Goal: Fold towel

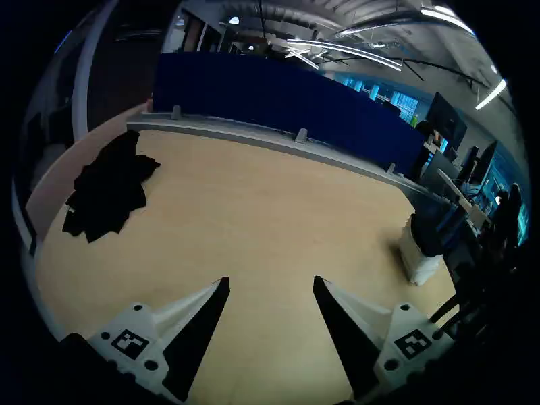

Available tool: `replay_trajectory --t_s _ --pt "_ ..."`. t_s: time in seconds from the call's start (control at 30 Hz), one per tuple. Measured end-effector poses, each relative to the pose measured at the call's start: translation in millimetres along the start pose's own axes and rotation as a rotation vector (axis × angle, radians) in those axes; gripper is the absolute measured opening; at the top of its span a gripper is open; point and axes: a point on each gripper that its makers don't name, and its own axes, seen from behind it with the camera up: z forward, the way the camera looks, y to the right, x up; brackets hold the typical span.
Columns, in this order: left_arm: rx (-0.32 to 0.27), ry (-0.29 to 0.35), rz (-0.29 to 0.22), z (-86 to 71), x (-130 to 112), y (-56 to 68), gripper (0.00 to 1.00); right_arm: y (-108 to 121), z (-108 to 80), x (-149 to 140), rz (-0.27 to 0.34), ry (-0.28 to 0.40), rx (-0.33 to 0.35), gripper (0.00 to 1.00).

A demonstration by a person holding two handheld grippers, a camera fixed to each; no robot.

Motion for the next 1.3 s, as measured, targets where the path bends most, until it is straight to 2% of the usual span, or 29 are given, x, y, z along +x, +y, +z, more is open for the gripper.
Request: replay_trajectory --t_s 0.2,0.3,0.5,0.6,0.8,1.07,1.3 --pt "-0.006 0.101 0.047 0.2 33.9 -2.2 0.92 -23.7 -10.1 6.8 0.006 0.011 0.023 1.0" --pt "-0.005 0.178 0.072 -1.4 59.7 -3.9 0.92 -36.4 -15.1 5.3 0.011 0.007 0.036 1.0" --pt "0.026 0.362 0.118 -11.7 114.2 -15.5 0.92 -56.9 -25.1 6.4 -0.004 0.006 0.046 1.0" --pt "0.038 0.434 0.147 -16.7 132.4 -18.3 0.91 -68.8 -29.1 9.1 -0.011 0.013 0.051 1.0" --pt "0.04 0.505 0.191 -15.9 146.3 -21.4 0.91 -86.9 -29.9 17.1 -0.026 0.033 0.041 1.0" --pt "0.039 0.555 0.195 -0.1 150.3 -30.2 0.92 -116.4 -24.5 22.4 -0.044 0.042 0.032 1.0" --pt "0.088 0.6 0.254 19.8 141.9 -48.8 0.91 -143.1 -14.2 10.5 -0.072 0.03 0.054 1.0"
